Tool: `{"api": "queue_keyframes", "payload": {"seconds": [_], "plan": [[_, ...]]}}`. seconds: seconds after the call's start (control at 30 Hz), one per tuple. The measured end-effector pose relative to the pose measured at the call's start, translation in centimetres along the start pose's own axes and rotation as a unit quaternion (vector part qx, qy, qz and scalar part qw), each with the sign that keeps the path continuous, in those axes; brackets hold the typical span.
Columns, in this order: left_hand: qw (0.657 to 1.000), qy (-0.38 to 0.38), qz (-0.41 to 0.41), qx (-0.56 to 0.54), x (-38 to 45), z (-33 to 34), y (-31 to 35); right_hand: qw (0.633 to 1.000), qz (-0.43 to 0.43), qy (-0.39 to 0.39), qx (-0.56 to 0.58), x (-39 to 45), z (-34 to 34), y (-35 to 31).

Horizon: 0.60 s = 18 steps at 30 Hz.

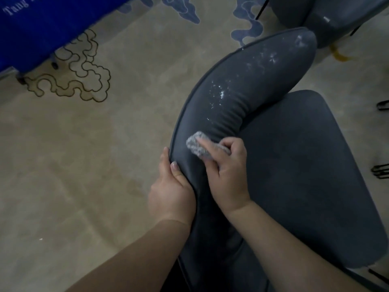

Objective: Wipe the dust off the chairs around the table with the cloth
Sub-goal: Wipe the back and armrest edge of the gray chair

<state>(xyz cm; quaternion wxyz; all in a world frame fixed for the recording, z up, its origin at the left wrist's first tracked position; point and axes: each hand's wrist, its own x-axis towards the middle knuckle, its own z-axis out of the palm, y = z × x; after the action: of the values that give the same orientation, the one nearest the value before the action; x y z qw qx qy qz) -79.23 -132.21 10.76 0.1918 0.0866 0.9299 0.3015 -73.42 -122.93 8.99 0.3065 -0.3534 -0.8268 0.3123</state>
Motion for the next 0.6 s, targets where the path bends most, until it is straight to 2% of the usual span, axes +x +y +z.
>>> {"api": "queue_keyframes", "payload": {"seconds": [0.07, 0.13, 0.33, 0.5, 0.6], "plan": [[1.0, 0.0, 0.0, -0.005, 0.0, 0.0, -0.2, 0.998, 0.056, 0.027, 0.011, 1.3, 0.6, 0.2], [1.0, 0.004, -0.003, -0.013, 0.0, 0.1, -0.3, 0.997, 0.072, 0.03, 0.021, 1.2, 0.8, 0.2], [0.999, 0.006, 0.004, -0.032, 0.1, 0.0, -0.1, 0.998, -0.015, -0.052, -0.008, -1.5, -1.1, -1.4], [0.999, 0.004, 0.016, -0.046, 0.1, 0.1, -0.5, 0.992, 0.021, -0.08, -0.097, 4.8, 0.3, -2.6], [0.999, 0.003, 0.018, -0.043, 0.2, 0.2, -0.7, 0.992, 0.007, -0.092, -0.083, 2.8, 0.2, -3.4]]}}
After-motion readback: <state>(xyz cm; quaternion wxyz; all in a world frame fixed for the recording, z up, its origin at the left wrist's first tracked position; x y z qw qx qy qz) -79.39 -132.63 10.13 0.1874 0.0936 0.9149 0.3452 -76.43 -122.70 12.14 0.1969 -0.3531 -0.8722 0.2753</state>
